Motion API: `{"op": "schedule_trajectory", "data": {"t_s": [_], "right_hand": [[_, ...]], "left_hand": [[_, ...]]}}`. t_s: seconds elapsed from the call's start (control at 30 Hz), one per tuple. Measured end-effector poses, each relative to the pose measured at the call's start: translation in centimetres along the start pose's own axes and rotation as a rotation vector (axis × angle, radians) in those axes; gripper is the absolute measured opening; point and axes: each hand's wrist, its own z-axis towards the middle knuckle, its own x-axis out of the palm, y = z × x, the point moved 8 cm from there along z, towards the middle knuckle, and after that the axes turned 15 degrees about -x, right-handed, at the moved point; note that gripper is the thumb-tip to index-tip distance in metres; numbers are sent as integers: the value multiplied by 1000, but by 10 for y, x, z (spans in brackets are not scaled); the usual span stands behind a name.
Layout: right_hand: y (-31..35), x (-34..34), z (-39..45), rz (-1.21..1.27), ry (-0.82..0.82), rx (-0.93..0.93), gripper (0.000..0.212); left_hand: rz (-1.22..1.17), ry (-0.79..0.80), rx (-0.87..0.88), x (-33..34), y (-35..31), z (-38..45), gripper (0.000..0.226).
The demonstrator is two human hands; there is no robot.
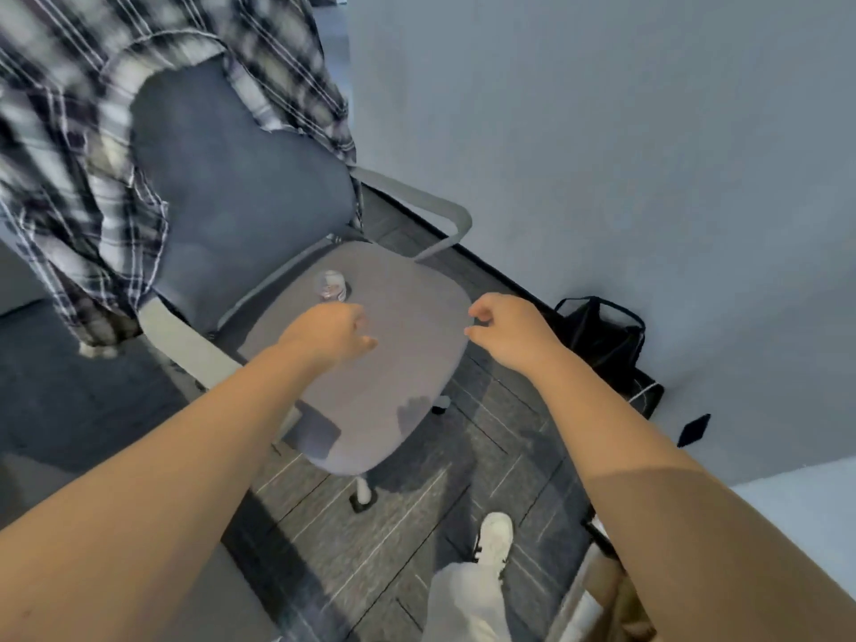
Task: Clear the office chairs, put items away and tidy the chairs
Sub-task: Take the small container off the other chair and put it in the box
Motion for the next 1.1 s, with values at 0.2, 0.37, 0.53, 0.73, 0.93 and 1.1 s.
{"op": "schedule_trajectory", "data": {"t_s": [0.2, 0.37, 0.53, 0.73, 0.93, 1.1], "right_hand": [[-45, -1, 136, -63, 196, -174, 40], [-66, 32, 212, -103, 402, -281, 38], [-74, 97, 267, -161, 568, -366, 37], [-95, 184, 331, -195, 649, -401, 36], [-111, 243, 387, -164, 624, -400, 35], [-114, 264, 412, -171, 622, -388, 50]], "left_hand": [[-199, -26, -286, 11, -6, 93, 31], [-342, 54, -513, 50, 3, 133, 38], [-400, 113, -691, 98, 30, 168, 42], [-390, 148, -815, 152, 69, 242, 47], [-397, 196, -885, 188, 95, 309, 55], [-342, 279, -861, 208, 104, 332, 48]]}}
